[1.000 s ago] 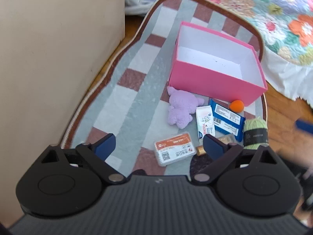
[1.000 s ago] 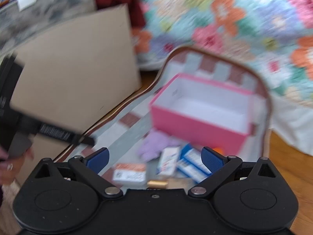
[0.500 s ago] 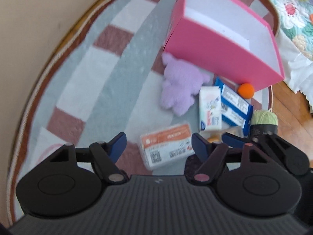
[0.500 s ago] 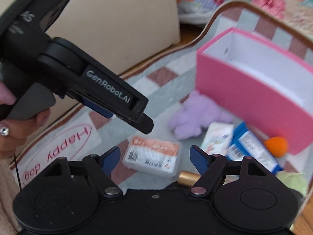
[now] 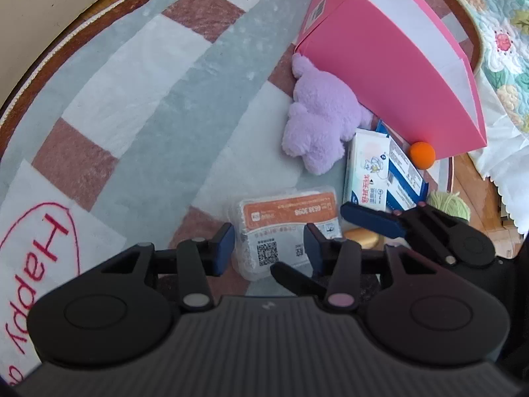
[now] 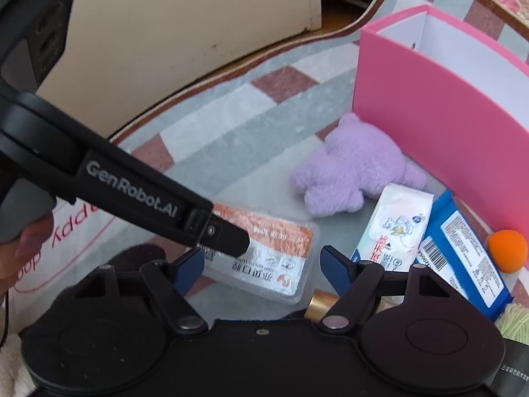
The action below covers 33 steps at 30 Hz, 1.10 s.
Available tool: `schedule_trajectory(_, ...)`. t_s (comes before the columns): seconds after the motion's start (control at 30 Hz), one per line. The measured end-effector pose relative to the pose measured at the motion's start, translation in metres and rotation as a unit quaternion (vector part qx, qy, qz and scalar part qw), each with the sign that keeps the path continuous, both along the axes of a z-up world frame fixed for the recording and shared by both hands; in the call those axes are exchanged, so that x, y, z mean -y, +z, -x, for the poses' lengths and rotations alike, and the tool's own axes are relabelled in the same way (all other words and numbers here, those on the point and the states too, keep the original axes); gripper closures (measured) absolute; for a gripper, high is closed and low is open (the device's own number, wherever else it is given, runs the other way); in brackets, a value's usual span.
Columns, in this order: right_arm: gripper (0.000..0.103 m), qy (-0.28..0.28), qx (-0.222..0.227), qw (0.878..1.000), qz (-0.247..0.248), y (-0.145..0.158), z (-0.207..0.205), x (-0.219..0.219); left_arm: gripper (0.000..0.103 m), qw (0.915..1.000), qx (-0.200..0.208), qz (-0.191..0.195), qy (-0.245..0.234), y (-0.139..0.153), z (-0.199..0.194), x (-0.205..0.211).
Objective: Organize objects
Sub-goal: 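Move the left tool down to the white-and-orange medicine box, then close the left tool on the medicine box and lift it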
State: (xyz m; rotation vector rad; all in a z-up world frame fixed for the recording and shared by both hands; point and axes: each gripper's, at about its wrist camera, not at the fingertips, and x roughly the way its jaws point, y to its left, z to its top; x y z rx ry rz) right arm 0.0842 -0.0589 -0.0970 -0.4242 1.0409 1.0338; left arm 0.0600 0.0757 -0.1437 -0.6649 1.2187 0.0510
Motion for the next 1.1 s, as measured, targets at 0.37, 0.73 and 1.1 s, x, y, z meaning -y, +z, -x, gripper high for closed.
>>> schedule_trajectory(0.37, 0.027, 0.020, 0.011, 0.999, 0.037, -0.015, 0.012, -0.005, 0.058, 0.9995, 0.015, 0.012, 0.026, -0.014, 0.005, -0.002)
schedule_trajectory(0.73, 0.039, -0.004, 0.033, 0.999, 0.015, -0.016, 0.012, 0.014, 0.056, 0.9985, 0.045, -0.032, -0.005, -0.001, 0.004, 0.023)
schedule_trajectory(1.1, 0.039, -0.023, 0.080, 0.995, -0.045, 0.048, -0.005, 0.042, 0.058, 0.9934, 0.097, -0.057, -0.020, 0.080, -0.017, 0.046)
